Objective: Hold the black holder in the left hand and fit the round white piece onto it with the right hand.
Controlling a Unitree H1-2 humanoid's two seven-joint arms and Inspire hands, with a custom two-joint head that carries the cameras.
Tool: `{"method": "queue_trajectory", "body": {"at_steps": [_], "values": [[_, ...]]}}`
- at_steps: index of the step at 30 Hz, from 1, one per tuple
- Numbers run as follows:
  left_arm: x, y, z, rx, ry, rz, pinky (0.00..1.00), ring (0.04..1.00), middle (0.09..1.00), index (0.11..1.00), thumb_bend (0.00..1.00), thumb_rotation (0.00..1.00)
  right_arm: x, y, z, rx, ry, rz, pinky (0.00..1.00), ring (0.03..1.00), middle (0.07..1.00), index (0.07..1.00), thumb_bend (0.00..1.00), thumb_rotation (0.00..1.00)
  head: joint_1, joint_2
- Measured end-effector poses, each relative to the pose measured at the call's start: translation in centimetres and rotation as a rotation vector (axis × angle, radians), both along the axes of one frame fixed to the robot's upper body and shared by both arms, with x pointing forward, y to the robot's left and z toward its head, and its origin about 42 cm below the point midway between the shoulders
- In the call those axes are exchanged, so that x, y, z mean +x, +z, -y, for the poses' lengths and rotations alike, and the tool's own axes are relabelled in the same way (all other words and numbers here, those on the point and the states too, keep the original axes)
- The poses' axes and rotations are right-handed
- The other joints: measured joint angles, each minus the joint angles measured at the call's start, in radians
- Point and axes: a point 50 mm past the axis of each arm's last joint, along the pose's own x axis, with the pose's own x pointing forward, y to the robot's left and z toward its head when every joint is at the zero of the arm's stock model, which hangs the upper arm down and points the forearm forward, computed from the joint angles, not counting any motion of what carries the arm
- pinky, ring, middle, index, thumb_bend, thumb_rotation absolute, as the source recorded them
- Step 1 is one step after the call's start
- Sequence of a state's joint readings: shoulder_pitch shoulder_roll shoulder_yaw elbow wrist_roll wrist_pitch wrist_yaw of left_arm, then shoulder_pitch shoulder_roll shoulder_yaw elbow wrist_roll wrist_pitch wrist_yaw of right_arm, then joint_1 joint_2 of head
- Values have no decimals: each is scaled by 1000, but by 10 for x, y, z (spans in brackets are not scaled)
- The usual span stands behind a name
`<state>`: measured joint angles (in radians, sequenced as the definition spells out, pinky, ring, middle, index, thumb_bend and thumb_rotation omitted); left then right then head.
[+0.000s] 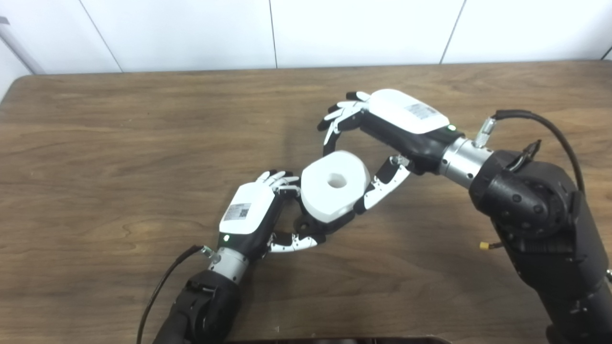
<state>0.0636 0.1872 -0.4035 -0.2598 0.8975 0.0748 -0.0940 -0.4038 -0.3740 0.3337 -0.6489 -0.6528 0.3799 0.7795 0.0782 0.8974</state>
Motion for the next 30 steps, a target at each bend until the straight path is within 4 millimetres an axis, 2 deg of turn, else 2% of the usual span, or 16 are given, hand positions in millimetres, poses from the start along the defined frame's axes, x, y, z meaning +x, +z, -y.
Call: {"method": "queue_trajectory", "body": {"at_steps": [9, 30], "values": [[0, 0, 0, 0, 2, -2, 950, 886, 812, 489, 517, 53, 3, -12, -2, -20, 0, -36, 1000, 909, 805, 483, 522, 140, -3, 2], [0, 0, 0, 1, 2, -3, 951, 890, 814, 489, 517, 54, 6, -17, -2, -26, -12, -22, 1000, 917, 810, 484, 521, 139, -9, 0]]}}
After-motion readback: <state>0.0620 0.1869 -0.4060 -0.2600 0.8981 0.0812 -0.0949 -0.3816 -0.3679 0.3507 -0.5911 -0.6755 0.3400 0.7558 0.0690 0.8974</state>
